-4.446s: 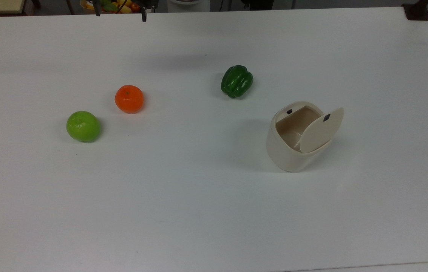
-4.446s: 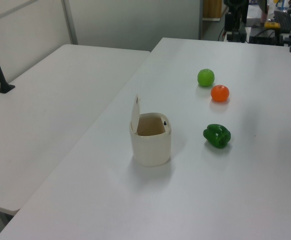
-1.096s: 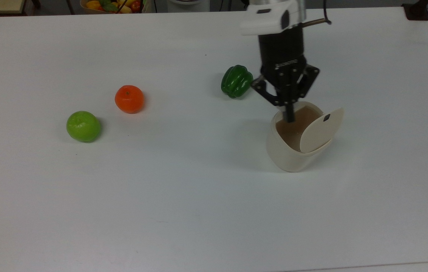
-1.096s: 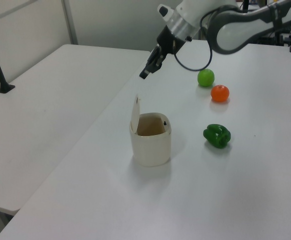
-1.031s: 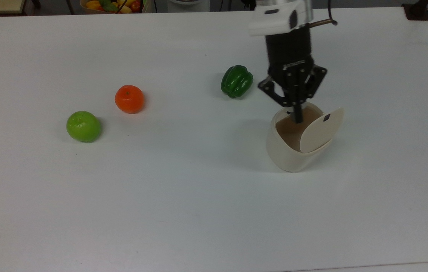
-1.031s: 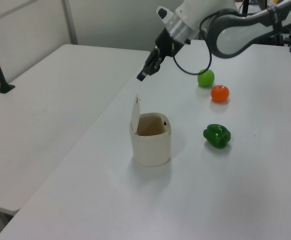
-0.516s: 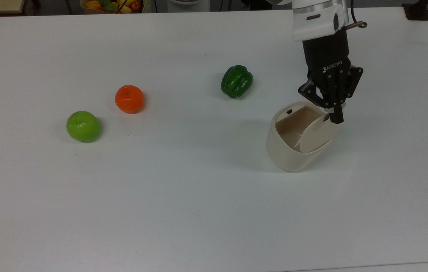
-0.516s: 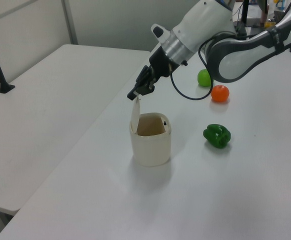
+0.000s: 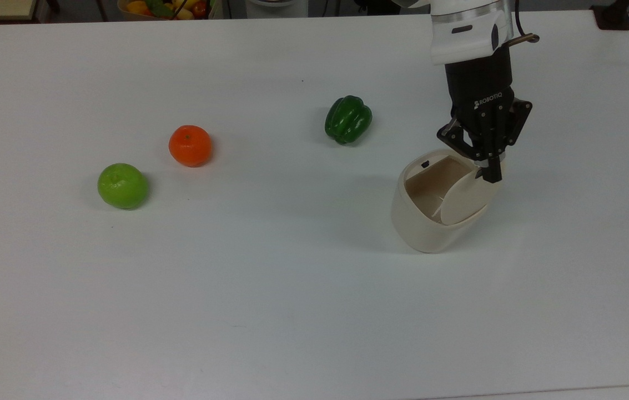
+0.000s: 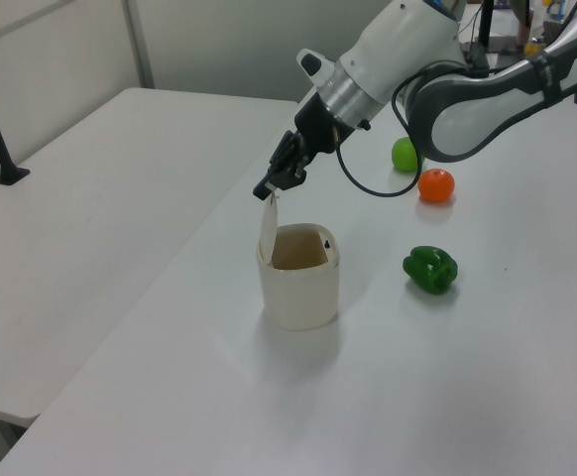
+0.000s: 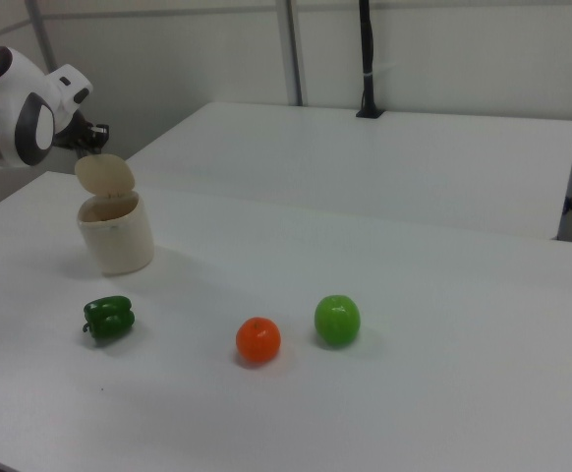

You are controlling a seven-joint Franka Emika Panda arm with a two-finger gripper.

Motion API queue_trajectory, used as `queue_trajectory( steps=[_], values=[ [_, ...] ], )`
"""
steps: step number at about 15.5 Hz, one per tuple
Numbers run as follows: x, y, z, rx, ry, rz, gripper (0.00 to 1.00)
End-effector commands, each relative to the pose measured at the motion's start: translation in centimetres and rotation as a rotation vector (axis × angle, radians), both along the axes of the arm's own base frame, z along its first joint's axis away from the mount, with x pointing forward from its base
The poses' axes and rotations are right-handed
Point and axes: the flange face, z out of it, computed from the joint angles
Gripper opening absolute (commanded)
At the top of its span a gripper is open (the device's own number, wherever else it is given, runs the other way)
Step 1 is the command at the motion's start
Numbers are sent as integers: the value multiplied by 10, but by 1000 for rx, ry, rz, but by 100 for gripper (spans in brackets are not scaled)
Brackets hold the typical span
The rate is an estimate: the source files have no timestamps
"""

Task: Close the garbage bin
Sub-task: 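Push the gripper against the raised lid, tipping it over the opening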

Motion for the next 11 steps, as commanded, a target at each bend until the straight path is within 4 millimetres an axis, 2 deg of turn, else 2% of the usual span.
queue_trajectory(
  steps=[1,11],
  values=[
    [-5,-11,7,-57,65,-1,0],
    [-9,-22,-16,-197,201,2,0]
  ],
)
